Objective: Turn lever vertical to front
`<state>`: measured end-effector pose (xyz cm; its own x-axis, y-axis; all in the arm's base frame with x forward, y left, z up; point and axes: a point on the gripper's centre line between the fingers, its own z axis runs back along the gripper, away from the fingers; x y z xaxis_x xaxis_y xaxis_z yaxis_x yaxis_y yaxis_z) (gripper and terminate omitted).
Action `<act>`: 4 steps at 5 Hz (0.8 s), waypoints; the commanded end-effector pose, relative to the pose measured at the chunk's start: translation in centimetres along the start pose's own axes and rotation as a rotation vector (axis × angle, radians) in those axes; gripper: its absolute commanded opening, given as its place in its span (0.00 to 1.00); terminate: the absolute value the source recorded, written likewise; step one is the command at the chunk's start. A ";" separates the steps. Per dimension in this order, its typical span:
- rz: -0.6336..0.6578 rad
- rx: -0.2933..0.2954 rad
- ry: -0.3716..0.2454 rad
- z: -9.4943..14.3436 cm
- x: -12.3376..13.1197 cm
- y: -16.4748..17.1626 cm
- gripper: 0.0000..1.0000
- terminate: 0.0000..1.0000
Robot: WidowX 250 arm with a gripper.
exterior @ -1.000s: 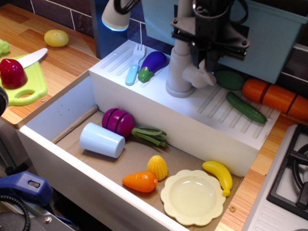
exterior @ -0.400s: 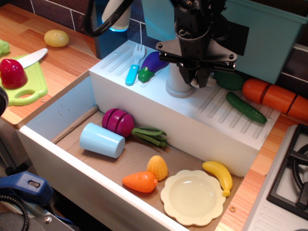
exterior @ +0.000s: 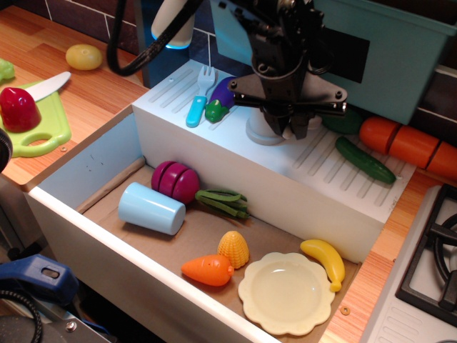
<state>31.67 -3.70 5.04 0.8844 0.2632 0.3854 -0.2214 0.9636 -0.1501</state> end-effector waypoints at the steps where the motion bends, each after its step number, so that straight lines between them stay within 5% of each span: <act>1: 0.037 0.027 0.066 -1.1 -3.0 -0.2 0.00 0.00; 4: 0.099 0.099 0.099 0.4 -5.1 -1.0 0.00 0.00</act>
<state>26.05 -6.13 3.68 0.9113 0.3674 0.1859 -0.3658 0.9296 -0.0443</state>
